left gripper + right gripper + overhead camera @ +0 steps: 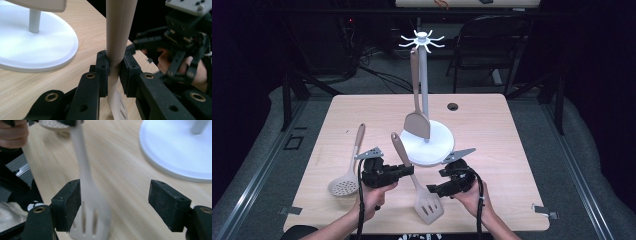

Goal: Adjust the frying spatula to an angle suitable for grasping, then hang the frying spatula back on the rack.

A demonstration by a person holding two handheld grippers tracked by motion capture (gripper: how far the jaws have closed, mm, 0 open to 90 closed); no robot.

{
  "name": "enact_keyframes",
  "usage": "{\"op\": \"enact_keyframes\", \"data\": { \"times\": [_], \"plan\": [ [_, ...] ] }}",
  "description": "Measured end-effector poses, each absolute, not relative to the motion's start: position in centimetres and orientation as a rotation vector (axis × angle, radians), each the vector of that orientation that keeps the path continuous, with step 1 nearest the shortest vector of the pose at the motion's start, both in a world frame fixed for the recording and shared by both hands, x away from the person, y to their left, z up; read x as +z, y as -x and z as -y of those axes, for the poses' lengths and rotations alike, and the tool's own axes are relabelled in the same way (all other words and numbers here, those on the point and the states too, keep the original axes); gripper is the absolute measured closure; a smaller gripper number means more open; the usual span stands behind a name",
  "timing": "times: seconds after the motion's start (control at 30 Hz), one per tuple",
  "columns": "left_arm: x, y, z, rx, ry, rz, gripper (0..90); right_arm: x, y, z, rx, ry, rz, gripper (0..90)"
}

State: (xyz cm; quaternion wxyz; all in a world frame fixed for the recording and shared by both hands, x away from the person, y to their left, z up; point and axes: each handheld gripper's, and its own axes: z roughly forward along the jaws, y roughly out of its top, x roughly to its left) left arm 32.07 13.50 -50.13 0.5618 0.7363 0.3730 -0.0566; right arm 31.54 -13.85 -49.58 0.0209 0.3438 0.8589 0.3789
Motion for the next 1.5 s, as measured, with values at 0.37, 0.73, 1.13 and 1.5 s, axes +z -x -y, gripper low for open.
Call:
{"op": "enact_keyframes", "data": {
  "times": [0.37,0.73,1.13,1.5],
  "plan": [
    [-48.5,-32.5,-13.4,-0.109,-1.758,-0.797,78.2,-49.2,-33.2,17.2,1.067,-1.145,-2.567,16.3],
    [-46.4,-33.1,-12.5,-0.041,-1.820,-0.697,78.2,-49.2,-33.9,18.1,1.006,-1.186,-2.527,7.0],
    [-44.3,-34.7,-10.8,-0.010,-1.869,-0.637,78.1,-49.1,-34.5,19.4,0.983,-1.224,-2.497,2.2],
    [-41.9,-36.0,-9.3,0.032,-1.896,-0.581,78.1,-49.2,-34.7,19.7,1.005,-1.234,-2.483,0.8]
  ]
}}
